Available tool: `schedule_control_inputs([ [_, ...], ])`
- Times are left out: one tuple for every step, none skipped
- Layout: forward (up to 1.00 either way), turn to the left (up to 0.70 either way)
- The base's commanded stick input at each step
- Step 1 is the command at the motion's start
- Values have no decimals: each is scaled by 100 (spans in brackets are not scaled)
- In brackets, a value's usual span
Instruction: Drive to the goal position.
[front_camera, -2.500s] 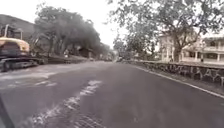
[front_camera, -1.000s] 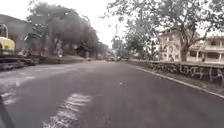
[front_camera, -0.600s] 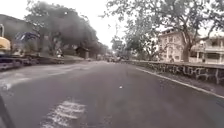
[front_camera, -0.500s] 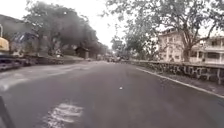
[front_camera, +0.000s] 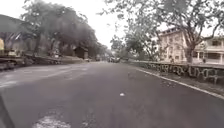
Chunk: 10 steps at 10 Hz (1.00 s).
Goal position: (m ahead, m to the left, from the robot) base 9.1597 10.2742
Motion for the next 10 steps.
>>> schedule_control_inputs([
  [70, 1],
  [70, 13],
  [70, 24],
  [70, 19],
  [70, 8],
  [70, 0],
  [70, 0],
  [70, 0],
  [70, 10],
  [70, 21],
])
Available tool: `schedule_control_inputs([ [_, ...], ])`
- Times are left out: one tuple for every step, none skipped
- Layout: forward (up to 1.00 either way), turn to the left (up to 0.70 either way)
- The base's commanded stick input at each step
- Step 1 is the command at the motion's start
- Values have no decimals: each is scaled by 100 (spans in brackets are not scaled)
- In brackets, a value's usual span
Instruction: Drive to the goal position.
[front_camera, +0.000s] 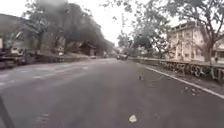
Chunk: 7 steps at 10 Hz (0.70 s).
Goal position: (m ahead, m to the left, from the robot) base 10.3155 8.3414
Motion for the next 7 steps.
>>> schedule_control_inputs([
  [0, 45],
  [0, 45],
  [0, 45],
  [0, 45],
  [0, 45],
  [0, 45],
  [0, 45],
])
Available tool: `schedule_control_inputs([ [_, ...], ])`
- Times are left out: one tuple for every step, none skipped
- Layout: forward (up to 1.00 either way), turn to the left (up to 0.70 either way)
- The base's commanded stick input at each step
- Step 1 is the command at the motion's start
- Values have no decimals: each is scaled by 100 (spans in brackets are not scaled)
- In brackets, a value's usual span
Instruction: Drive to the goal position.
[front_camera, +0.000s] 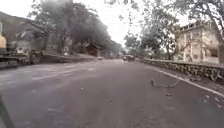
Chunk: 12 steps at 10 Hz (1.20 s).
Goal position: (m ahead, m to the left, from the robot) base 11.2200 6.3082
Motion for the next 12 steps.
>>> schedule_control_inputs([
  [0, 45],
  [0, 45],
  [0, 45],
  [0, 45],
  [0, 45],
  [0, 45],
  [0, 45],
  [0, 45],
  [0, 45],
  [0, 45],
  [0, 31],
  [0, 13],
])
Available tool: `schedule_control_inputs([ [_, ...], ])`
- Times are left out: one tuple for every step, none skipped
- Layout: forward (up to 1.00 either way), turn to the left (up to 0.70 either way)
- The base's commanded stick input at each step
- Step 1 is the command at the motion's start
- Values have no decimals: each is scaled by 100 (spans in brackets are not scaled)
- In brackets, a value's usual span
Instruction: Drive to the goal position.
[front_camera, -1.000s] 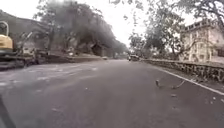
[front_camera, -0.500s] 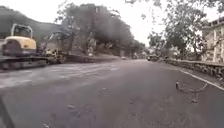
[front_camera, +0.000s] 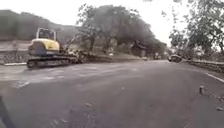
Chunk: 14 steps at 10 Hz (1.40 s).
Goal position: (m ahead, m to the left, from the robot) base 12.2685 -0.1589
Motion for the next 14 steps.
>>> schedule_control_inputs([
  [2, 0],
  [10, 0],
  [18, 0],
  [25, 0],
  [33, 0],
  [40, 0],
  [48, 0],
  [55, 0],
  [63, 0],
  [70, -27],
  [70, -27],
  [70, -27],
  [70, 0],
  [70, 0],
])
